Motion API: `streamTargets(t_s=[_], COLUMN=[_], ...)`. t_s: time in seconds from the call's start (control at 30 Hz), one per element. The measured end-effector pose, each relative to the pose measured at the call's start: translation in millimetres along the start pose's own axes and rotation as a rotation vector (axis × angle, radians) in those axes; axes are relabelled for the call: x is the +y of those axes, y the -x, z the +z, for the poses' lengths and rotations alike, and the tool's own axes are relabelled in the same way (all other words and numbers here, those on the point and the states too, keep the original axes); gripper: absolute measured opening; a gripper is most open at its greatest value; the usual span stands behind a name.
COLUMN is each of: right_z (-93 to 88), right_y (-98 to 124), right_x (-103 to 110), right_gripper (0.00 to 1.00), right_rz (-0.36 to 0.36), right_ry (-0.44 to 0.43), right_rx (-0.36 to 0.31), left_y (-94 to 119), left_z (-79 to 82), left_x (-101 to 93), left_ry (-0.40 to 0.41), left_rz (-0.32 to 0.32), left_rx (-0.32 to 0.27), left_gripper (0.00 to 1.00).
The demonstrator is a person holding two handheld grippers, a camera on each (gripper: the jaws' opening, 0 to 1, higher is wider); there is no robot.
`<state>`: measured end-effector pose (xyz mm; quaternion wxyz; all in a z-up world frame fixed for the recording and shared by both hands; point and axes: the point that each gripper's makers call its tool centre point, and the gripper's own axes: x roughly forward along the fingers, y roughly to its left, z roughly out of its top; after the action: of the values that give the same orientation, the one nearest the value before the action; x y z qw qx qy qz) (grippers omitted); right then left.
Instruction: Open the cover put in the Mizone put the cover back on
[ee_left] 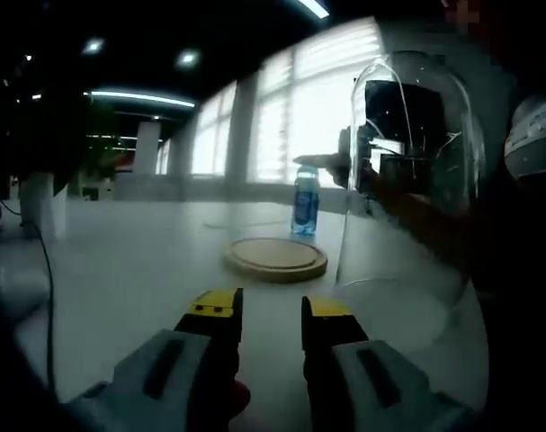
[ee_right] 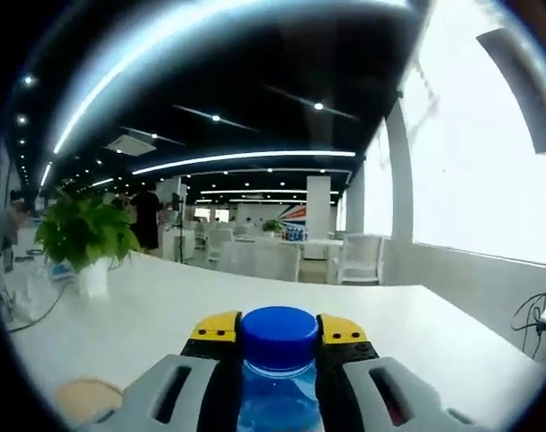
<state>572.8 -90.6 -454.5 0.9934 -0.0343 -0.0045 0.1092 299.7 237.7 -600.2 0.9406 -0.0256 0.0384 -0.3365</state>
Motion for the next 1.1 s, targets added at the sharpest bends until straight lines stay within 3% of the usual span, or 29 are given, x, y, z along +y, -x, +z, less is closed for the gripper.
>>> streamTargets(t_s=[0.17,0.43,0.83,1.1], right_z=[-0.7,0.8,38.4,42.0], right_y=[3,11,28,31], right_x=[-1,17,47,73], right_gripper=[0.23,0.23,0.23,0.23], right_rz=[0.029,0.067,0.187,0.267], right_ry=[-0.044,-0.023,-0.068,-0.019], right_rx=[0.017,0.028,-0.037,-0.040], left_y=[0,0,0,1], left_z=[-0.8,-0.7,-0.1,1.2], left_x=[-0.1,0.6,1.6,3.8], left_ry=[-0.010,-0.011,-0.017,-0.011], left_rz=[0.004,0.007,0.011,0.022], left_rx=[0.003,0.003,0.001,-0.007], left_gripper=[0.18,0.18,0.18,0.18])
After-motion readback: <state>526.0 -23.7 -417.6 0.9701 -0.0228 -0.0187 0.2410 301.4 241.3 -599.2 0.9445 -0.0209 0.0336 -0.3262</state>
